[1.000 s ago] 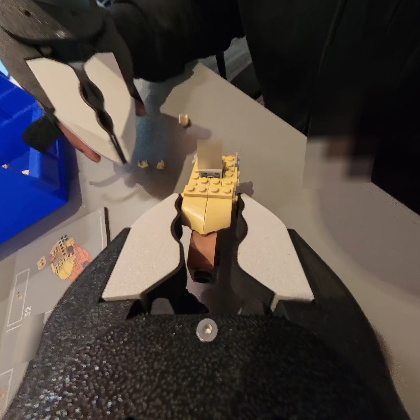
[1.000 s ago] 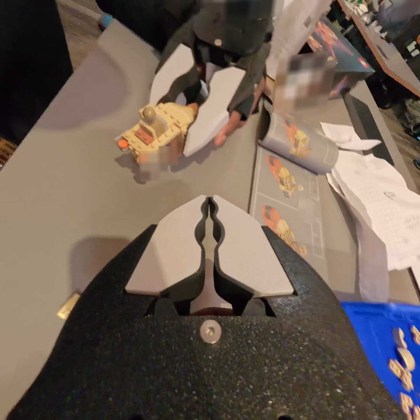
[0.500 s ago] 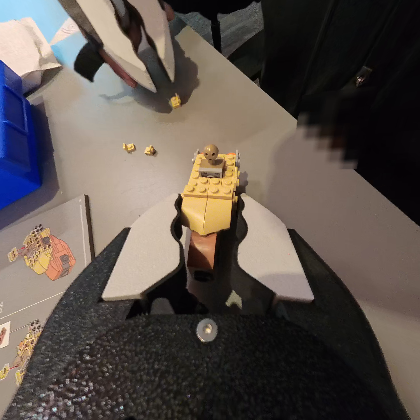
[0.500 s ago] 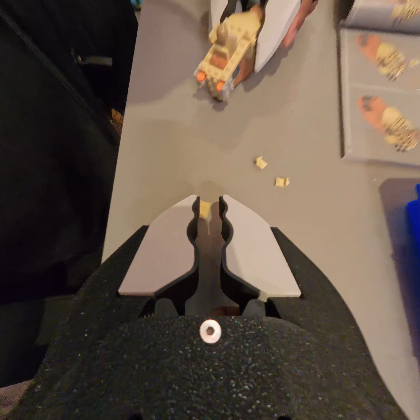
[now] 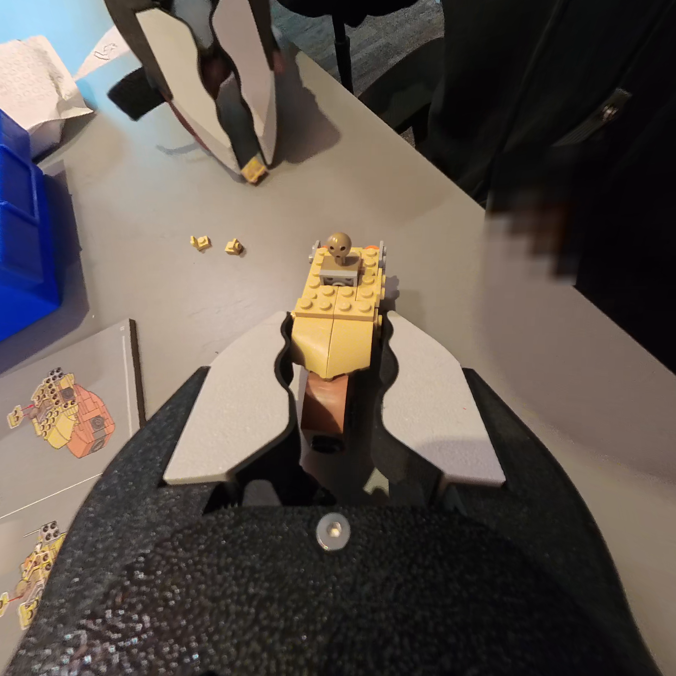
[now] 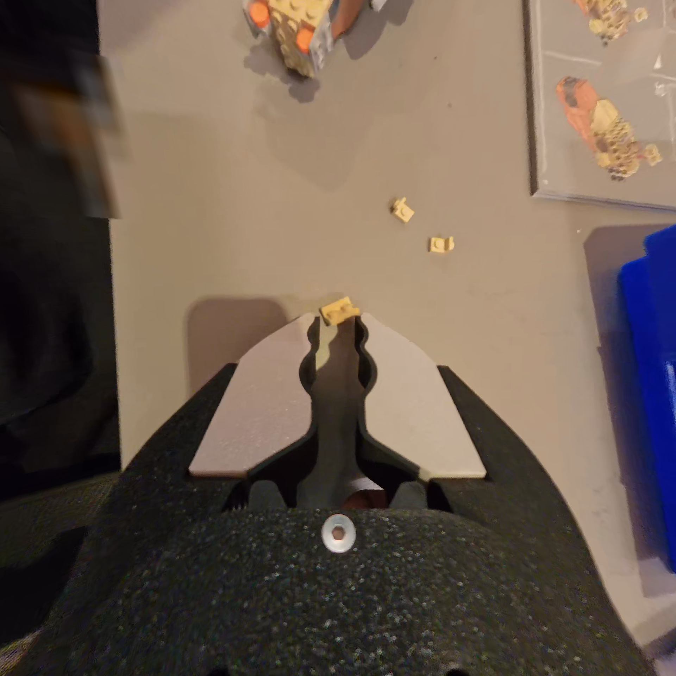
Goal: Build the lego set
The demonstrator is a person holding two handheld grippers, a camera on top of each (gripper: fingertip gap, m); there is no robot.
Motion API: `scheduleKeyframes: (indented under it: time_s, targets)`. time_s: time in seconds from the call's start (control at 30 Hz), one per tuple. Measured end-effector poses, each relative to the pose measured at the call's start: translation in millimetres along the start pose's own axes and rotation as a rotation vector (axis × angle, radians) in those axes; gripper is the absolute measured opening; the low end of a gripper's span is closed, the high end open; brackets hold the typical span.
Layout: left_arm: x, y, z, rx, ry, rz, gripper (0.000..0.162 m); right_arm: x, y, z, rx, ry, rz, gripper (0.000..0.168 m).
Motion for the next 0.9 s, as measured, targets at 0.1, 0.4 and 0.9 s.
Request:
scheduleKeyframes:
  time_s: [0.1, 0.4, 0.9]
  targets:
    - [0, 1, 1, -0.003, 0.001, -0.003, 0.045, -1, 17, -2, 0.006, -0.019, -0.086, 0.019]
    - [0, 2, 1, -0.007, 0.001, 0.001, 0.044, 6, 26, -5, -0.141, 0.008, -0.204, 0.016]
    - [0, 5, 1, -0.015, 0.003, -0.002, 0.044, -5, 5, 15, -0.527, 0.012, -0.252, 0.000]
Point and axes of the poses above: each gripper's, where its closed fingertips meet, x back along the fingers, z out of its top, y = z × x across the jaws, the point moved 1 cm from there along x, back along the fingers, and after that the axes turned 3 degrees about -y, right-handed, at the moved point
